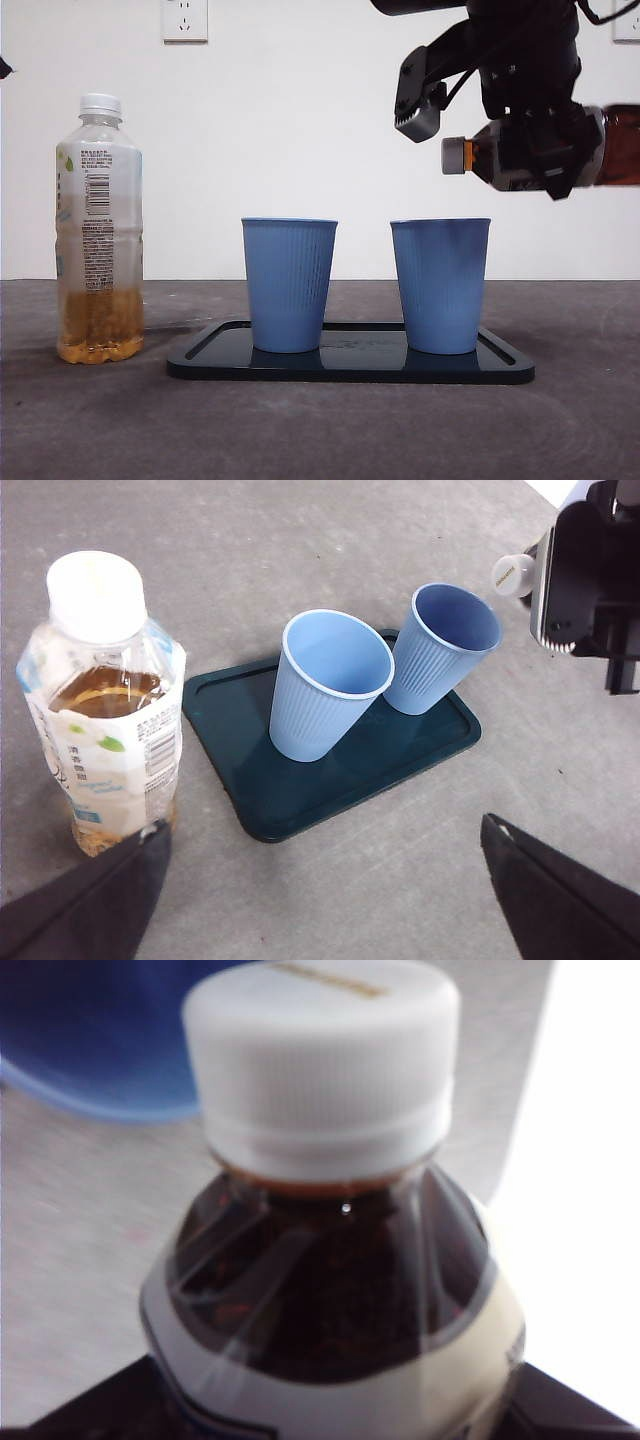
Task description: Pour the drink into the cup
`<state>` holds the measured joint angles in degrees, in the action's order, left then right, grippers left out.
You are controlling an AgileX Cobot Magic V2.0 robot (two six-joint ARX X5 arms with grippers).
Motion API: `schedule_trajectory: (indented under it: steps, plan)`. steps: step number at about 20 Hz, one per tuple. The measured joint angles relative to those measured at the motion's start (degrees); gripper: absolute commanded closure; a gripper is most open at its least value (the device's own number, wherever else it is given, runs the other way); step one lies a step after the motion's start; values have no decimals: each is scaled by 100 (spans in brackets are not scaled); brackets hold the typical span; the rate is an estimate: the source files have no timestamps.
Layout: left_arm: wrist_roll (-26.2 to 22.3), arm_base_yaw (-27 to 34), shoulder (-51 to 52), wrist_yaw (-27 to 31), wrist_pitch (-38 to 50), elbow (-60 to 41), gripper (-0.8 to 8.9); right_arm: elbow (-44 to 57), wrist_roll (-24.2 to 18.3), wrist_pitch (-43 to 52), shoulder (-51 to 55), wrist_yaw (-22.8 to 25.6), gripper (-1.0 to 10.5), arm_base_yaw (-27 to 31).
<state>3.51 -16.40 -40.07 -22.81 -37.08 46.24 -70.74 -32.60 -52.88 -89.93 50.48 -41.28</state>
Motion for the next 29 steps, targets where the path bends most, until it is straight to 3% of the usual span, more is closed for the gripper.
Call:
schedule_trajectory:
  steps: [8,20,23,26,29]
  plan:
    - [0,-216,0,2,0,0,318,-11,-654,105,0,476,740,-7]
    - [0,-216,0,2,0,0,318,-15,-922,238,-343,721,740,-120]
    - [0,-216,0,2,0,0,319,-15,-857,240,-343,824,740,-175]
    - [0,-216,0,2,0,0,319,-15,-514,238,-332,798,740,-186]
    - [0,-216,0,2,0,0,319,-15,4,162,-68,321,740,-186]
